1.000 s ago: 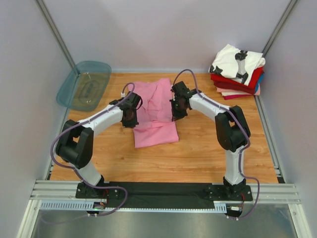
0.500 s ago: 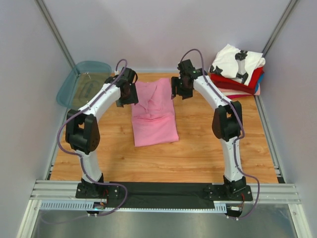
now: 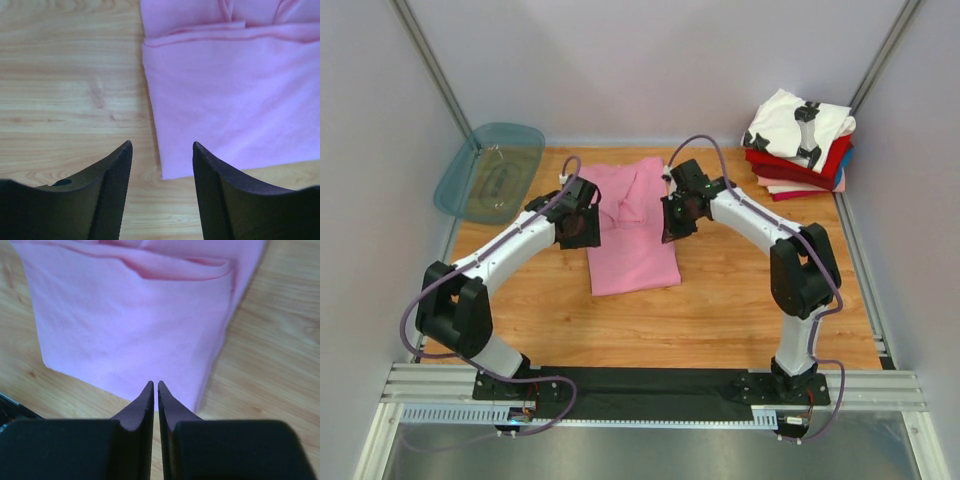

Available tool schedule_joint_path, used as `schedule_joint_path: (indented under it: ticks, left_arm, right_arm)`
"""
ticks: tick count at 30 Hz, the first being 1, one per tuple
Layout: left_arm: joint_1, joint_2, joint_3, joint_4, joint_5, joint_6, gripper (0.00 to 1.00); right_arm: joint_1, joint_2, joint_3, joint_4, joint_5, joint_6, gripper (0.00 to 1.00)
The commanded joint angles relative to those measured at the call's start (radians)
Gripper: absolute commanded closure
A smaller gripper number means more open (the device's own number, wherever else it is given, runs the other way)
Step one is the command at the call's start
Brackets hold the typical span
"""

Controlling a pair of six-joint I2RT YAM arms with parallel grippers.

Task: Fold and stack the t-shirts
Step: Fold the tshirt

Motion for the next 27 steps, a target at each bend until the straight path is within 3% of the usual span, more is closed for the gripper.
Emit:
schedule_joint_path:
  ticks: [1, 2, 10, 27]
  left_arm:
    - [-0.043, -0.023, -0.044, 0.075, 0.054, 0.017, 0.42]
    - [-0.072, -0.031, -0.068, 0.084, 0.06, 0.014, 0.43]
    - [-0.125, -0.095, -0.226, 0.164, 0.117, -0.021, 0.45]
    - [-0.132, 0.012, -0.406, 0.29, 0.154, -0.055, 0.51]
  right_arm:
    - [0.056, 0.017, -0.054, 0.068, -0.062, -0.008, 0.94]
    - [0.063, 0.011, -0.078, 0.082, -0.065, -0.007, 1.0]
    - [0.068, -0.055, -0.28, 0.169, -0.024, -0.011, 1.0]
    - [0.066, -0.042, -0.53, 0.329, -0.048, 0.031, 1.0]
